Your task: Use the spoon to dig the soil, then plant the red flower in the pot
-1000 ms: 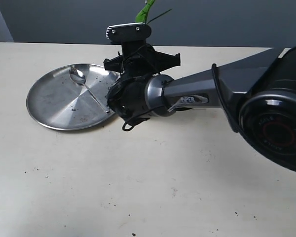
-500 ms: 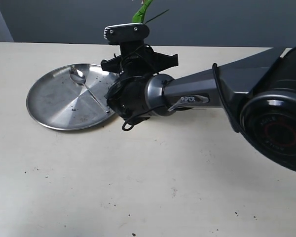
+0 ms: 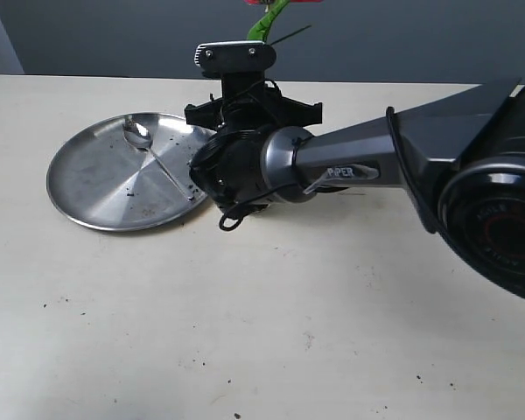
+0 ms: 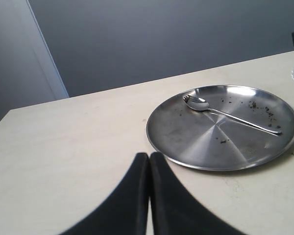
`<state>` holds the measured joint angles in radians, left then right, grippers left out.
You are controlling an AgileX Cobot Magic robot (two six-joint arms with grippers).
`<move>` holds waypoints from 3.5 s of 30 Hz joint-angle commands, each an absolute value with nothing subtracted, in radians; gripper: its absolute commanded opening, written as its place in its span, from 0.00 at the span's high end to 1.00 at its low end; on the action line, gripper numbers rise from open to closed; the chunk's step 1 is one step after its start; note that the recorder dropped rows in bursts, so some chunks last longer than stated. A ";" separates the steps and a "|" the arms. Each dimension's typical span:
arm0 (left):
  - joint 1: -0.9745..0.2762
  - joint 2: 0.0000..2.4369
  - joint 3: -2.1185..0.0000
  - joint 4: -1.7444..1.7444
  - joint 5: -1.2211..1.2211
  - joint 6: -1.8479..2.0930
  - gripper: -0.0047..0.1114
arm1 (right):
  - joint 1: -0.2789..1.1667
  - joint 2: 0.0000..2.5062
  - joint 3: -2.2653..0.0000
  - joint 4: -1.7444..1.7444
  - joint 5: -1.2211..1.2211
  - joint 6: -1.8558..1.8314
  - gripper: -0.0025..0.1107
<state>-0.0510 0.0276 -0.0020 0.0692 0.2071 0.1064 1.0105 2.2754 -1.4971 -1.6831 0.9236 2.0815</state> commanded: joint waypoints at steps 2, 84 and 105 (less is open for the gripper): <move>-0.053 0.023 0.000 0.070 0.202 0.101 0.96 | 1.031 2.318 -1.459 -1.507 0.743 2.098 0.98; -0.053 0.023 0.000 0.070 0.202 0.101 0.96 | 1.154 2.190 -1.390 -1.667 1.145 2.118 0.98; -0.053 0.023 0.000 0.070 0.202 0.101 0.96 | 1.065 2.214 -1.392 -1.693 0.843 2.118 0.98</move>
<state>-0.0510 0.0276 -0.0020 0.0692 0.2071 0.1064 1.0730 2.1911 -1.3979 -1.7322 0.8877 2.0824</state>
